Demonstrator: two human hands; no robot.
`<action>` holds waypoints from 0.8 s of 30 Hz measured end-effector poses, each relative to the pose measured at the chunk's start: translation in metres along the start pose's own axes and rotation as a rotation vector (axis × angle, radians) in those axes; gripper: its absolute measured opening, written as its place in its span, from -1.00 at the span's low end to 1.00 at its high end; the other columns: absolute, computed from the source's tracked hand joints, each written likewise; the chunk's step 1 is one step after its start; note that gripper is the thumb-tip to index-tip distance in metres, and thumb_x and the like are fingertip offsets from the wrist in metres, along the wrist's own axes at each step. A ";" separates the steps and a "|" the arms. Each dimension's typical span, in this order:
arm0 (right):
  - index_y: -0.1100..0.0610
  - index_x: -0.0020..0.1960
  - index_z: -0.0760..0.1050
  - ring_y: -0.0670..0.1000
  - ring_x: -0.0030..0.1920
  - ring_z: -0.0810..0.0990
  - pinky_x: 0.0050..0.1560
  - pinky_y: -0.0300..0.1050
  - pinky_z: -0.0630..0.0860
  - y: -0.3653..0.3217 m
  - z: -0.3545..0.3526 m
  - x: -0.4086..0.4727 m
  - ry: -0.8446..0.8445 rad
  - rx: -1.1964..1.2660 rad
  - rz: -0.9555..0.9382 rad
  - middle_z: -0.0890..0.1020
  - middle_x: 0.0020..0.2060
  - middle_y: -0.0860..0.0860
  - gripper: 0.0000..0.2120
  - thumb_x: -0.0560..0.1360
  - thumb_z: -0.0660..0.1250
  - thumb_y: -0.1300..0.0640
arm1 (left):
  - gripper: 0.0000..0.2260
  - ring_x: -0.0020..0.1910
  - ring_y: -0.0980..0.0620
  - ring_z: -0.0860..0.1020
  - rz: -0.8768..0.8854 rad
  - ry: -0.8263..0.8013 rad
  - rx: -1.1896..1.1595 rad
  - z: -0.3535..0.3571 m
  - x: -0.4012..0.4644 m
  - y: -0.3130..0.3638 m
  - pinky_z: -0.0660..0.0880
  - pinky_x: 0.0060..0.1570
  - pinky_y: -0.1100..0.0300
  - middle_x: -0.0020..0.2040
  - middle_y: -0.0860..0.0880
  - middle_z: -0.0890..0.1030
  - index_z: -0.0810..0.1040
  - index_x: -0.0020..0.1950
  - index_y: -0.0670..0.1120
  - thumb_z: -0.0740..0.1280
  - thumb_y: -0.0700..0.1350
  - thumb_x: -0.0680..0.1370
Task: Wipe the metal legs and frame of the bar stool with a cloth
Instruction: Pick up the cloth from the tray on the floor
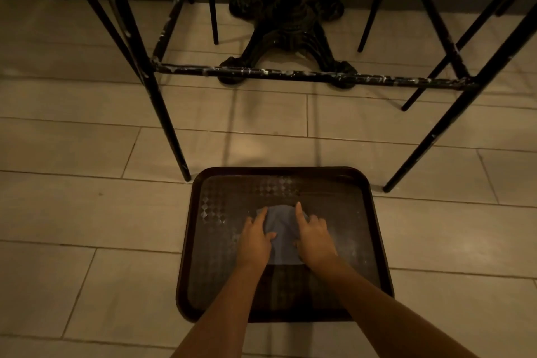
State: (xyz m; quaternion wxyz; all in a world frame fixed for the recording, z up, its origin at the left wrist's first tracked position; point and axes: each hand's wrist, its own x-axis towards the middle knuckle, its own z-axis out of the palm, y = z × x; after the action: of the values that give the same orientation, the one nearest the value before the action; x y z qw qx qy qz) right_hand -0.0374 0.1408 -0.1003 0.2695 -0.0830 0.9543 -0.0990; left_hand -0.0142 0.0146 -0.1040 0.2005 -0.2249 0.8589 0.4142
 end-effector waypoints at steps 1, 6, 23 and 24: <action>0.10 0.49 -0.23 0.17 0.28 0.27 0.25 -0.01 0.34 0.001 0.000 0.002 -0.003 0.010 -0.002 0.29 0.31 0.20 -0.28 0.54 0.19 0.20 | -0.49 0.42 -0.10 0.22 -0.002 -0.009 -0.028 -0.002 0.000 0.000 0.23 0.31 0.13 0.47 -0.18 0.17 0.18 0.47 -0.03 0.26 -0.21 0.55; 0.12 0.50 -0.12 0.18 0.27 0.33 0.25 -0.09 0.29 -0.003 -0.010 0.001 -0.031 0.193 -0.053 0.22 0.34 0.22 -0.40 0.56 0.08 0.32 | -0.56 0.32 -0.04 0.32 0.064 0.034 -0.095 -0.008 -0.009 0.003 0.22 0.29 0.28 0.39 -0.19 0.25 0.24 0.44 -0.17 0.20 -0.29 0.56; 0.21 0.32 0.39 -0.07 0.05 0.48 0.03 -0.58 0.29 -0.038 -0.094 -0.033 0.400 0.651 -0.349 0.55 0.05 0.09 -0.55 0.46 0.24 0.45 | -0.63 0.06 0.15 0.41 0.389 0.384 -0.216 -0.081 -0.050 0.048 0.30 -0.02 0.62 0.11 0.00 0.38 0.41 0.32 -0.17 0.30 -0.27 0.51; 0.20 0.31 0.39 -0.08 0.05 0.48 0.02 -0.59 0.28 -0.043 -0.101 -0.036 0.425 0.672 -0.365 0.55 0.05 0.06 -0.56 0.46 0.24 0.44 | -0.62 0.08 0.16 0.40 0.413 0.415 -0.217 -0.087 -0.053 0.052 0.26 -0.01 0.65 0.13 0.00 0.39 0.41 0.33 -0.16 0.31 -0.28 0.51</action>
State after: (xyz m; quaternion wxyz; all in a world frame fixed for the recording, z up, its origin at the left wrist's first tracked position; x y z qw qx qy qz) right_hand -0.0566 0.1218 0.0123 0.0574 -0.1359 0.8729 -0.4651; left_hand -0.0131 -0.0152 0.0066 -0.0927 -0.1455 0.8598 0.4806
